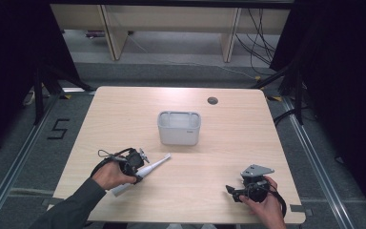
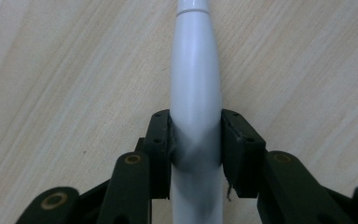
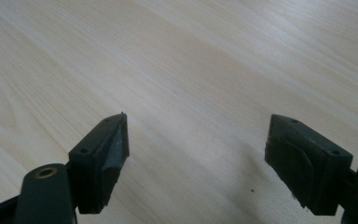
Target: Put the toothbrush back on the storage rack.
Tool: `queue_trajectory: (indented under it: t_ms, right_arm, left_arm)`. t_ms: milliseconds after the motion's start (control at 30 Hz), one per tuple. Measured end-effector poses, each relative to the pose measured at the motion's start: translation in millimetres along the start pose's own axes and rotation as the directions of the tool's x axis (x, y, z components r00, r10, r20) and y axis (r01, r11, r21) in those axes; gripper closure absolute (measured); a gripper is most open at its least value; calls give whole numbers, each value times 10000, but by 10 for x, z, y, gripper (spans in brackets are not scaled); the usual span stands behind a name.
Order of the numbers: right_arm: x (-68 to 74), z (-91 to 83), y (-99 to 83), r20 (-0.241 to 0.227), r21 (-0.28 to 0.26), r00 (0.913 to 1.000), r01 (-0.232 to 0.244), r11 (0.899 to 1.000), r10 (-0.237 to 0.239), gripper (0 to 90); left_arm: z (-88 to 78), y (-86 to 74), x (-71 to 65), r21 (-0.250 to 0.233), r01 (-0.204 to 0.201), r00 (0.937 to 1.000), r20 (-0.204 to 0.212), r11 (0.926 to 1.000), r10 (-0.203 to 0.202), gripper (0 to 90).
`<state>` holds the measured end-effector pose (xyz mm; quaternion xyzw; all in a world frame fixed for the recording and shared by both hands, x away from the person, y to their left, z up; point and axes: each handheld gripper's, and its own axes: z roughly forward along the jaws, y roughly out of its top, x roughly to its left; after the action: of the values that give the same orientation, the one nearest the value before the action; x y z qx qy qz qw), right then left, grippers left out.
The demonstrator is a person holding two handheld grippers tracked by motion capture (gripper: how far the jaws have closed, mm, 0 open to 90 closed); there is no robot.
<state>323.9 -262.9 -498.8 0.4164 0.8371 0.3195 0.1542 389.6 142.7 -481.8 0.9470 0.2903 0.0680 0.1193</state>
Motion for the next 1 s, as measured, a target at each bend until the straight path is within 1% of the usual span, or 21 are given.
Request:
queue_trajectory:
  t_ms: [33,67,100,300,333,400,433,500,533,567,600,700,867,900,933,1000]
  right_arm:
    - [0,0,0,0,0,10000,0,10000,0,222]
    - [0,0,-1,3,9,10000,9,10000,-9,222]
    - [0,0,-1,3,9,10000,9,10000,-9,222]
    - [1,0,-1,0,25,10000,13,10000,-13,222]
    - [1,0,-1,-1,28,10000,12,10000,-12,222]
    - [-1,0,-1,-2,15,10000,13,10000,-13,222]
    - [-1,0,-1,-8,9,10000,13,10000,-13,222]
    - [-2,1,-2,-4,9,10000,22,10000,-22,222]
    - [-2,1,-2,-2,20,10000,29,10000,-29,222]
    - [-2,1,-2,-2,20,10000,29,10000,-29,222]
    - [-3,1,-1,3,-3,10000,67,10000,-67,222]
    - [-2,0,-1,12,1,10000,65,10000,-65,222]
    - [-5,1,-2,19,-13,10000,65,10000,-65,222]
    - [-5,1,-2,17,-6,10000,66,10000,-66,222]
    - [-6,1,-3,16,-9,10000,61,10000,-61,222]
    - [-6,-3,-3,18,44,10000,27,10000,-27,222]
  left_arm:
    - [-2,7,5,77,26,10000,54,10000,-26,654]
    - [1,18,4,133,118,9999,24,9998,-118,655]
    - [1,18,4,133,118,9999,24,9998,-118,655]
    - [-2,60,-30,494,-322,9991,-243,9983,334,656]
    - [2,65,-38,489,-233,9993,-263,9985,246,656]
    - [3,85,-49,647,-384,9987,-322,9972,405,655]
    - [-2,93,-49,768,-522,9979,-352,9957,550,655]
    - [3,94,-63,716,-457,9981,-385,9964,486,657]
    - [0,102,-63,819,-535,9976,-402,9952,569,658]
    - [0,102,-63,819,-535,9976,-402,9952,569,659]
    - [-2,111,-63,857,-720,9963,-417,9937,758,660]
    - [-3,111,-76,883,-813,9953,-453,9928,856,661]
    - [-5,101,-68,795,-982,9940,-402,9920,1016,662]
    - [-7,96,-67,761,-969,9944,-353,9924,998,662]
    - [-21,91,-65,628,-965,9943,-383,9934,990,662]
    - [-53,84,-58,460,-944,9950,-290,9945,958,663]
